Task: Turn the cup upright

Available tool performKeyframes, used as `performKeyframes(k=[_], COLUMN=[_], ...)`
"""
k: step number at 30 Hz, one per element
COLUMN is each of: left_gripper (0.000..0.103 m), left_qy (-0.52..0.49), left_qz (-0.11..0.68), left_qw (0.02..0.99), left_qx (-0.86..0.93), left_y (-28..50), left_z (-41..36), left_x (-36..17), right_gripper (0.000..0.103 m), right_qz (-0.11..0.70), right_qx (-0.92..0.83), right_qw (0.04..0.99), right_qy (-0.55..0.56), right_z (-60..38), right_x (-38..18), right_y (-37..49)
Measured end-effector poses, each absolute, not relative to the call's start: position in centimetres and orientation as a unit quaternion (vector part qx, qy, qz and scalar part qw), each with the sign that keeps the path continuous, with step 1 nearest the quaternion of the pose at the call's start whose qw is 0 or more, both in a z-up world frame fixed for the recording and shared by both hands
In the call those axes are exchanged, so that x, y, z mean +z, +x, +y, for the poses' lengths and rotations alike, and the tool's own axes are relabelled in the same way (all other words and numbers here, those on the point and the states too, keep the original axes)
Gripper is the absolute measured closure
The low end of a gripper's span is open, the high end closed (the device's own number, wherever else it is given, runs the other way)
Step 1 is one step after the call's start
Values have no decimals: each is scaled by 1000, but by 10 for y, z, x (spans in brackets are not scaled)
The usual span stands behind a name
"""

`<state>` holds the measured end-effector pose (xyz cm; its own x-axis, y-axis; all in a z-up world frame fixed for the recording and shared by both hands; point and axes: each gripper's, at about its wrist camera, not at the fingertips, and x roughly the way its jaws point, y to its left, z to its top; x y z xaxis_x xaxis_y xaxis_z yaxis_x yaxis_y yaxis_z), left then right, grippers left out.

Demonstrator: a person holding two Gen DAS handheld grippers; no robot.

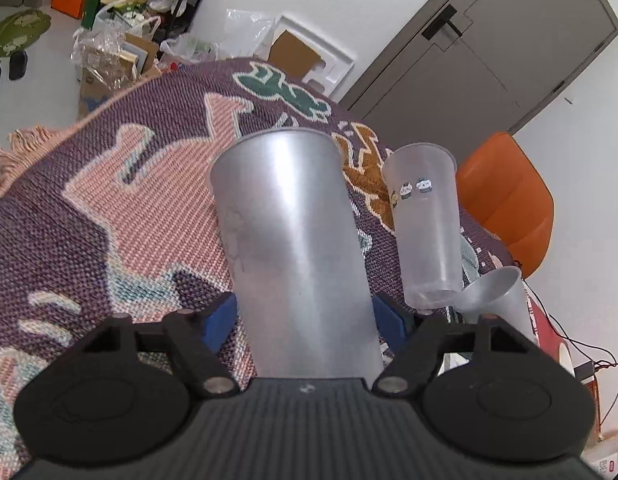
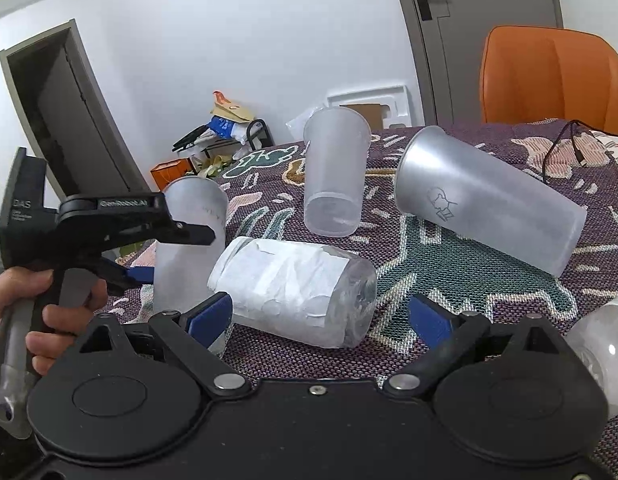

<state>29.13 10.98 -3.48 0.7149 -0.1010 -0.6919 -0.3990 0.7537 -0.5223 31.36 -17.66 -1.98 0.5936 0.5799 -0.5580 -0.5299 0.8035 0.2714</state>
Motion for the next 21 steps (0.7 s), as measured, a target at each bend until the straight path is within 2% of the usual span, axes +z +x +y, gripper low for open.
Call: performKeyframes(k=[6, 18, 21], left_gripper=[35, 35, 35], left_qy=[-330, -318, -305], left_qz=[369, 356, 348], left_qw=[865, 876, 884], left_qx=[85, 73, 70], left_y=[286, 251, 240], left_z=[108, 102, 96], left_x=[-30, -15, -8], right_gripper=[7, 6, 2], right_qz=[327, 331, 330], right_qx=[303, 295, 293], right_qw=[894, 894, 893], right_qy=[43, 70, 87], right_z=[-181, -194, -202], right_x=[-21, -24, -24], right_y=[309, 286, 280])
